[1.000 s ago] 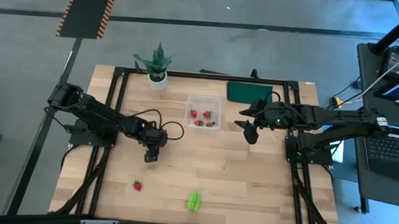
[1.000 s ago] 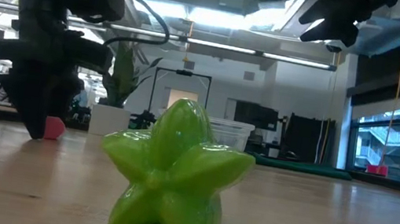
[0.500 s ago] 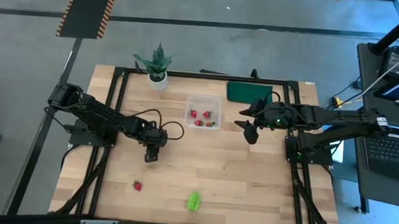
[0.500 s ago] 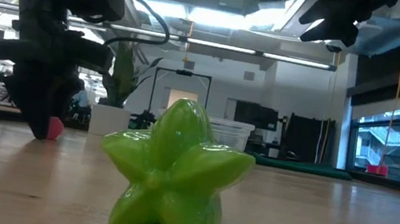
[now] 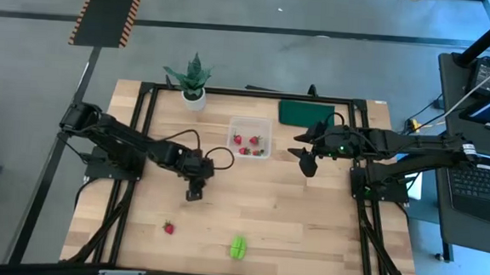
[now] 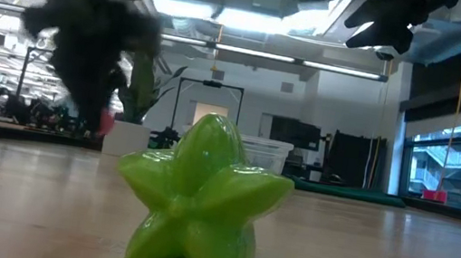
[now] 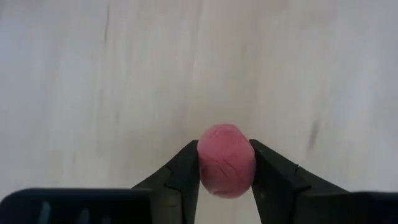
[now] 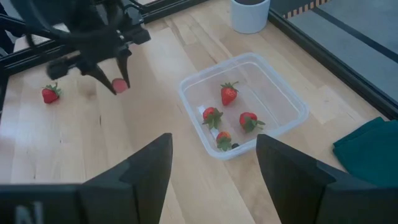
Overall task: Pick and placing Produce into tupperware
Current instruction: Put the peach into the transparent container, then put the strawberry into the transparent container
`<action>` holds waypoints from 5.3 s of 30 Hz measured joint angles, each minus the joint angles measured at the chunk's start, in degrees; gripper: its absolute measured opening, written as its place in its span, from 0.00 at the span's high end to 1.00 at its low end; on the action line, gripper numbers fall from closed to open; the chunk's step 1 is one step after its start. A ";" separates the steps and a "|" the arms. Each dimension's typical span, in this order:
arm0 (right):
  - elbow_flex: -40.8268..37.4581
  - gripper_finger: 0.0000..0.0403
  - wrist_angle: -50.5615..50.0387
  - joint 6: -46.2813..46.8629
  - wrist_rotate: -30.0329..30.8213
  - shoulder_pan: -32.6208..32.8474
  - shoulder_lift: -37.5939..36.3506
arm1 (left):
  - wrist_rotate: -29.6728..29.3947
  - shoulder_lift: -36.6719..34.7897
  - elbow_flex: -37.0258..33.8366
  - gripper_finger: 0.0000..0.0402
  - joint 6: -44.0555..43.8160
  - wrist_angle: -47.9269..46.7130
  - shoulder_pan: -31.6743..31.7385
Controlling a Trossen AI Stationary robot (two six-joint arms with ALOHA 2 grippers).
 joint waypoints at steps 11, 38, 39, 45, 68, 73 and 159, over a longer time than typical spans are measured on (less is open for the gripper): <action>0.00 0.42 0.00 0.13 0.00 0.00 0.00 | -13.00 -0.07 20.60 0.71 13.69 0.63 5.57; 0.02 0.42 0.17 0.49 -0.02 0.00 0.02 | 1.18 25.27 28.73 0.69 11.51 6.06 26.12; 0.02 0.42 0.17 0.48 -0.01 0.00 0.02 | 1.41 25.90 28.70 0.68 10.93 6.05 26.10; 0.02 0.42 0.15 0.37 -0.02 0.00 0.02 | 1.39 26.62 28.70 0.63 10.24 6.77 25.67; 0.02 0.42 -1.05 0.00 -0.04 0.01 0.02 | 0.67 9.94 29.85 0.42 16.90 6.30 25.07; 0.02 0.42 -1.35 -0.17 -0.03 0.00 0.02 | 4.22 -3.63 29.88 0.42 17.75 -2.86 20.55; 0.02 0.42 -0.85 0.39 0.00 0.00 0.02 | 8.74 11.82 8.60 0.44 8.64 -12.40 -34.37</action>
